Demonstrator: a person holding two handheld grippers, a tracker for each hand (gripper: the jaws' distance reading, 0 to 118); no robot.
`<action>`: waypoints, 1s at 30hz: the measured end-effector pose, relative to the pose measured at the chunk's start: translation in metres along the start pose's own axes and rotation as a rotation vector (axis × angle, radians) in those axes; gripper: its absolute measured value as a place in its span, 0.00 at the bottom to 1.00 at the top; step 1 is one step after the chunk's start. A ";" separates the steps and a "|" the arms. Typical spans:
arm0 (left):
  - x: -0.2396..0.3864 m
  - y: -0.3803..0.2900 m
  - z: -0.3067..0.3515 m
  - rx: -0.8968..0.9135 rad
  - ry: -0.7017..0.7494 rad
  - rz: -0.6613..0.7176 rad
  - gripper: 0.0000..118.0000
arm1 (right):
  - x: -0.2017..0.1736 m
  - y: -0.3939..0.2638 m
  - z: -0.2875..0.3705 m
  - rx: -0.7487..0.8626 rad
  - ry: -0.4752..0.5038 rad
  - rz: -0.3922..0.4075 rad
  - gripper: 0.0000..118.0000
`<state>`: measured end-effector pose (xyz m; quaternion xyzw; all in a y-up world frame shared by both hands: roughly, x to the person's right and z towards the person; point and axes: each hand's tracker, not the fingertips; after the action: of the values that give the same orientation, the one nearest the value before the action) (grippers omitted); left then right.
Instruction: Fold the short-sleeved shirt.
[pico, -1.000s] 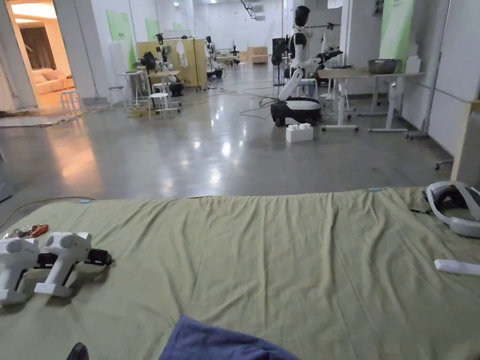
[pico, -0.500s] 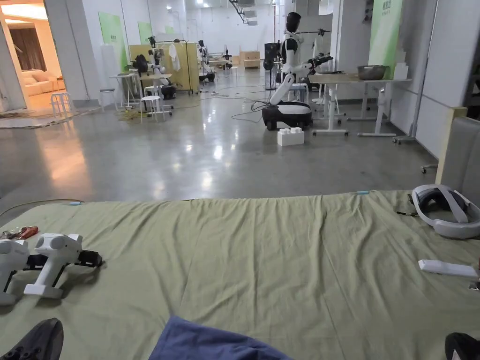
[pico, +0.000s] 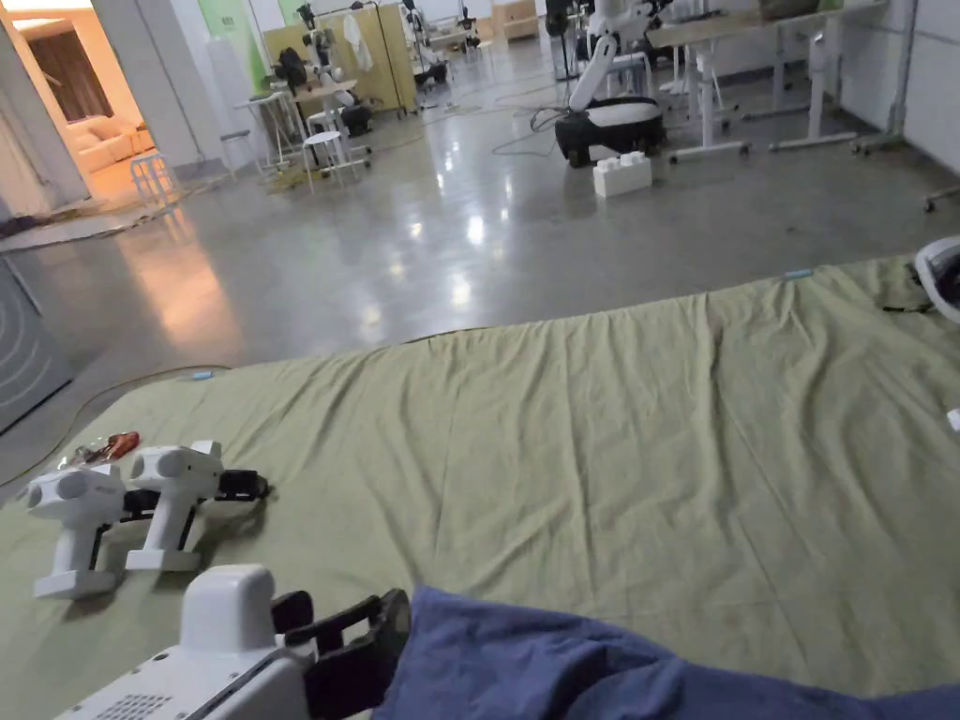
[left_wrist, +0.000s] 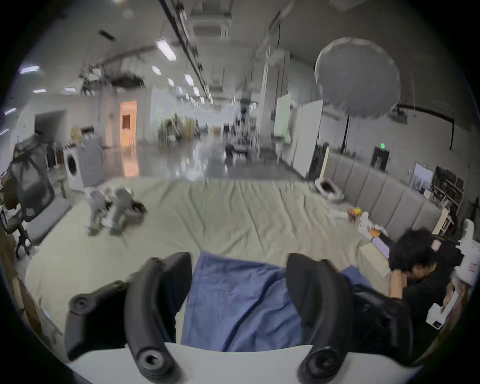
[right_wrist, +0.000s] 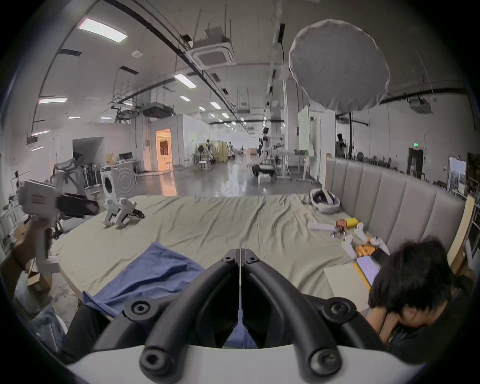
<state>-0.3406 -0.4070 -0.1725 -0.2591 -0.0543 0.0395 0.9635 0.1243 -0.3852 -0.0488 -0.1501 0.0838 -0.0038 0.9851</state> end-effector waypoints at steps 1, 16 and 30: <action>-0.008 0.001 -0.030 -0.026 0.001 0.016 0.72 | 0.003 -0.004 -0.005 -0.024 -0.001 -0.001 0.02; -0.084 -0.047 -0.304 -0.471 0.156 0.074 0.64 | 0.033 -0.034 -0.065 -0.239 -0.120 -0.052 0.02; -0.035 -0.052 -0.325 -0.569 0.250 -0.192 0.08 | 0.083 -0.064 -0.158 -0.527 -0.076 -0.248 0.87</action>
<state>-0.3326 -0.6164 -0.4282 -0.5144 0.0316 -0.1005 0.8511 0.1810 -0.4957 -0.1919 -0.4099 0.0259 -0.0964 0.9066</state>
